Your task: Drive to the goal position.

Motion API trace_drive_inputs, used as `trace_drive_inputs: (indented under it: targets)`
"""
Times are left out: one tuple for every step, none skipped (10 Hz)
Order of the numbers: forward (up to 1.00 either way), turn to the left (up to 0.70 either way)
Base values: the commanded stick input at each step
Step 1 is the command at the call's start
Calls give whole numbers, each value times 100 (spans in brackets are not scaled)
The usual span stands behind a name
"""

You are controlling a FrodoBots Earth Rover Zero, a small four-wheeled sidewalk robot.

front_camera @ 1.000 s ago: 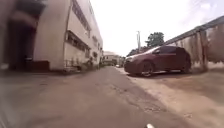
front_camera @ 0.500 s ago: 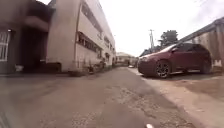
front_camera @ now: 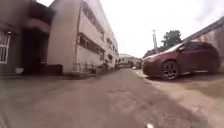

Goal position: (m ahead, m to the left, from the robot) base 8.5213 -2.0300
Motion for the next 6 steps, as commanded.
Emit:
trace_drive_inputs:
  targets:
    - [70, 0]
    - [70, 0]
    - [70, 0]
    - [70, 0]
    - [70, 0]
    - [70, 0]
